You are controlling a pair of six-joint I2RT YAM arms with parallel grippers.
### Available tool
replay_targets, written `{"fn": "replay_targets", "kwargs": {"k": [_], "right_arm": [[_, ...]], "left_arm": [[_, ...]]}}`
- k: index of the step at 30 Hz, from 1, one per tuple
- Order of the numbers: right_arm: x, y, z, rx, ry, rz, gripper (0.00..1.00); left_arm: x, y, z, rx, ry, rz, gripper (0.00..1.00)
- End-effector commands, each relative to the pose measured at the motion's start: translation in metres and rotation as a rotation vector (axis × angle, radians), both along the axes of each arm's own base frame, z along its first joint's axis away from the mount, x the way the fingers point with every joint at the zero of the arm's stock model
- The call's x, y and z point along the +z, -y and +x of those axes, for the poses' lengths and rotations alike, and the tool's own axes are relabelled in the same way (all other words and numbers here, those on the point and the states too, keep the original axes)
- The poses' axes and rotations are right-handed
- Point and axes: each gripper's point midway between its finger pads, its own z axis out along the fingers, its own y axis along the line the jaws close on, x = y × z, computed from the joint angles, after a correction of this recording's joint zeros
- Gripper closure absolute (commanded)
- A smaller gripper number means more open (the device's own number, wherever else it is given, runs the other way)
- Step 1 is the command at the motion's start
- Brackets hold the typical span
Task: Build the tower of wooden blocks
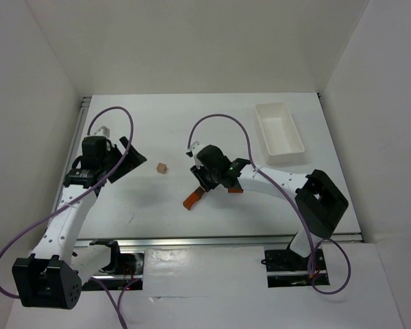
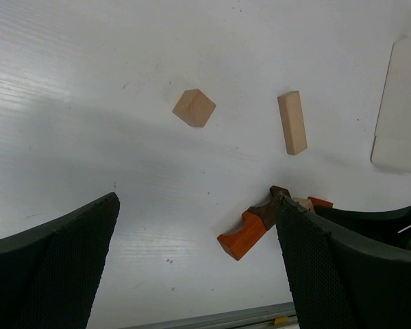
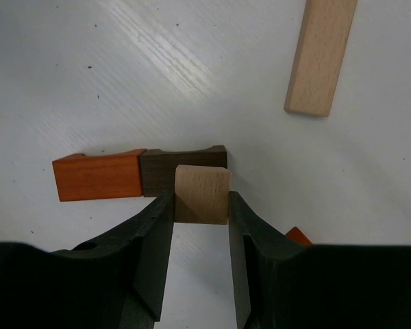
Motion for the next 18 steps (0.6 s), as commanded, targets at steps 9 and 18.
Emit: {"fn": "replay_targets", "kwargs": {"k": [9, 18], "right_arm": [[0.027, -0.011, -0.016, 0.028, 0.063, 0.105, 0.93], [0.026, -0.023, -0.01, 0.056, 0.087, 0.13, 0.93]], "left_arm": [[-0.004, 0.008, 0.003, -0.028, 0.0, 0.01, 0.01], [-0.007, 0.012, 0.002, -0.046, -0.007, 0.023, 0.01]]}}
